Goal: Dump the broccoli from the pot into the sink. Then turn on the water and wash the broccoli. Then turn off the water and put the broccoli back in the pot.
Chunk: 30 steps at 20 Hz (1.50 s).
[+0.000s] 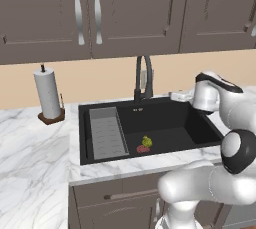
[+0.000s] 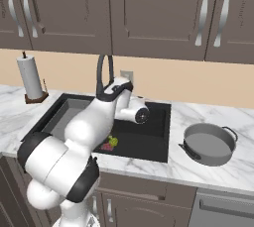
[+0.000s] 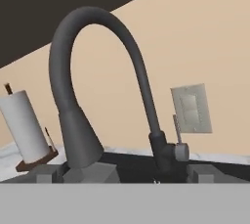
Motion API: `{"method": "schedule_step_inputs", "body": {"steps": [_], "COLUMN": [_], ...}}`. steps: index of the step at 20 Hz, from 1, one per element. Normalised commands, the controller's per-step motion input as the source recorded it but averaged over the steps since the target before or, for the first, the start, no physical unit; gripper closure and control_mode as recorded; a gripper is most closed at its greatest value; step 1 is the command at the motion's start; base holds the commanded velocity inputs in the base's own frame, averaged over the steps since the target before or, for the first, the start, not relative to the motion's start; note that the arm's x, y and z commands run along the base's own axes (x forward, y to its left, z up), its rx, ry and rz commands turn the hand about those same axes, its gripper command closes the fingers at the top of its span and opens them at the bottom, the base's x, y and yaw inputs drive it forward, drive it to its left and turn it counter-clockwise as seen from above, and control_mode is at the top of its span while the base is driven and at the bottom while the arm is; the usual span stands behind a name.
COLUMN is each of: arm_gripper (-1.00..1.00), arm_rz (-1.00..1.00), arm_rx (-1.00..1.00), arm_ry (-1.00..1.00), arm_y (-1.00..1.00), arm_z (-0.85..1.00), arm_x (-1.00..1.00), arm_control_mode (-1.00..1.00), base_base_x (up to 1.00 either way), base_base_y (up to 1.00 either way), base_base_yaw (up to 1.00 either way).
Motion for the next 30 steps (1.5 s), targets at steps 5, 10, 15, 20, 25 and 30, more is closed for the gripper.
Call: {"method": "schedule_step_inputs", "body": {"steps": [5, 10, 15, 20, 25, 30], "arm_gripper": [-1.0, -1.0, -1.0, -1.0, -1.0, -1.0], "arm_rz": [0.0, 0.0, 0.0, 0.01, 0.03, 0.05], "arm_rx": [0.0, 0.0, 0.0, 0.0, 0.0, 0.0], "arm_ry": [-0.05, -0.02, -0.02, 0.0, 0.0, -0.01], "arm_y": [0.08, 0.01, 0.0, 0.0, 0.0, 0.0], "arm_z": [-0.04, 0.0, -0.01, -0.06, -0.13, -0.12], "arm_x": [0.25, 0.35, 0.39, 0.31, 0.24, 0.16], "arm_control_mode": [-1.0, -1.0, -1.0, -1.0, -1.0, -1.0], "base_base_x": [0.0, 0.0, 0.0, 0.0, 0.0, 0.0], "base_base_y": [0.0, 0.0, 0.0, 0.0, 0.0, 0.0], "base_base_yaw": [0.0, 0.0, 0.0, 0.0, 0.0, 0.0]}}
